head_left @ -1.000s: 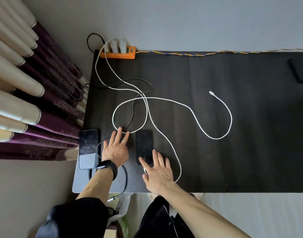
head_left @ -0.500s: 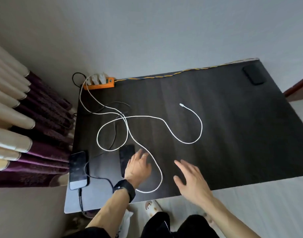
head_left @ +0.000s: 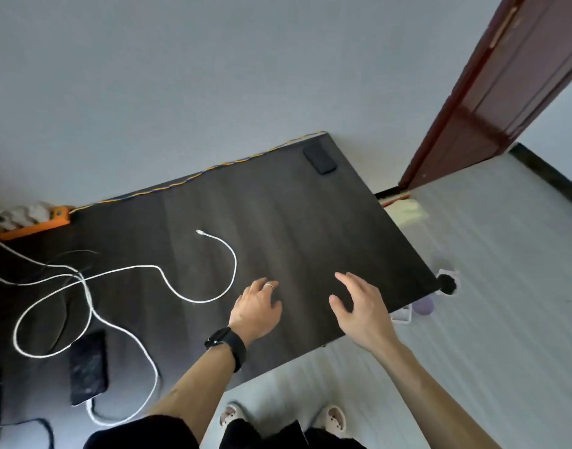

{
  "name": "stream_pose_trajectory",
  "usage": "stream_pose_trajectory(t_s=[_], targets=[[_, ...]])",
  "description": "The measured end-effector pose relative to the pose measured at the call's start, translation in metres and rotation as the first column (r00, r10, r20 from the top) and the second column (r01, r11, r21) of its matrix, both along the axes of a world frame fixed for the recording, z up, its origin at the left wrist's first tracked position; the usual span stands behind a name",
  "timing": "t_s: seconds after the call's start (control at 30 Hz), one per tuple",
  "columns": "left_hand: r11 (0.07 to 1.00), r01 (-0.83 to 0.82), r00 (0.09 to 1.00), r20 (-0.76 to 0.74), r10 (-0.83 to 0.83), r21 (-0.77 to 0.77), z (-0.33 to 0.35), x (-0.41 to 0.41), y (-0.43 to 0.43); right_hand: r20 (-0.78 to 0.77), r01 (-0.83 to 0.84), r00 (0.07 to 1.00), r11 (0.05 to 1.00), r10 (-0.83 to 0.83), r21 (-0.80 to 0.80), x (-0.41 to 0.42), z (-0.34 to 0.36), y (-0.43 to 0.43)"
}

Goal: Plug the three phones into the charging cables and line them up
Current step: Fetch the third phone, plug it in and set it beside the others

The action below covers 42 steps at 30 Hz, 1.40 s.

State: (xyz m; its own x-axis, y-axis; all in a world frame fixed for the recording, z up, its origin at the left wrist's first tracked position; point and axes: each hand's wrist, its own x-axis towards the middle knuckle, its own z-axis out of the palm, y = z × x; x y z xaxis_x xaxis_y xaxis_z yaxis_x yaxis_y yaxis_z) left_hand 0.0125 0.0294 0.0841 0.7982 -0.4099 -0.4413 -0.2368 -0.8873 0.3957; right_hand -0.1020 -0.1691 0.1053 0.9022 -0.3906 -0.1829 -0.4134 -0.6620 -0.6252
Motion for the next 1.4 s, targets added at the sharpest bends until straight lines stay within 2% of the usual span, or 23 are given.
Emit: stream_pose_trajectory(t_s=[0.17,0.43,0.53,0.7,0.8,1.0,1.2,1.4], targets=[[0.998,0.055,0.998,0.008,-0.055,-0.013,0.008,0.012,-0.084,-0.09,0.034,0.995,0.999,-0.037,-0.041,0.003,-0.004,-0.087],[0.992,0.126,0.99,0.065,-0.128,0.02,0.005,0.1,-0.181,-0.271,0.03,0.961,0.996,-0.052,-0.084,0.06,-0.025,-0.176],[0.989,0.14,0.989,0.035,-0.141,0.037,-0.009,0.138,-0.215,-0.359,0.05,0.929,0.994,-0.084,-0.102,0.081,-0.041,-0.209],[0.979,0.191,0.978,0.071,-0.195,0.07,-0.028,0.204,-0.264,-0.465,0.02,0.882,0.993,-0.074,-0.119,0.119,-0.068,-0.245],[0.966,0.228,0.968,0.078,-0.238,0.122,-0.039,0.236,-0.288,-0.519,-0.066,0.854,0.991,-0.004,-0.117,0.139,-0.083,-0.256],[0.943,0.26,0.952,0.107,-0.286,0.208,-0.07,0.283,-0.327,-0.553,-0.178,0.83,0.975,0.076,-0.133,0.153,-0.138,-0.252],[0.933,0.27,0.931,0.183,-0.316,0.238,-0.104,0.329,-0.356,-0.462,-0.166,0.886,0.959,0.044,-0.228,0.151,-0.164,-0.256],[0.92,0.283,0.943,0.094,-0.318,0.272,-0.13,0.337,-0.358,-0.48,-0.168,0.876,0.963,0.047,-0.211,0.148,-0.173,-0.255]])
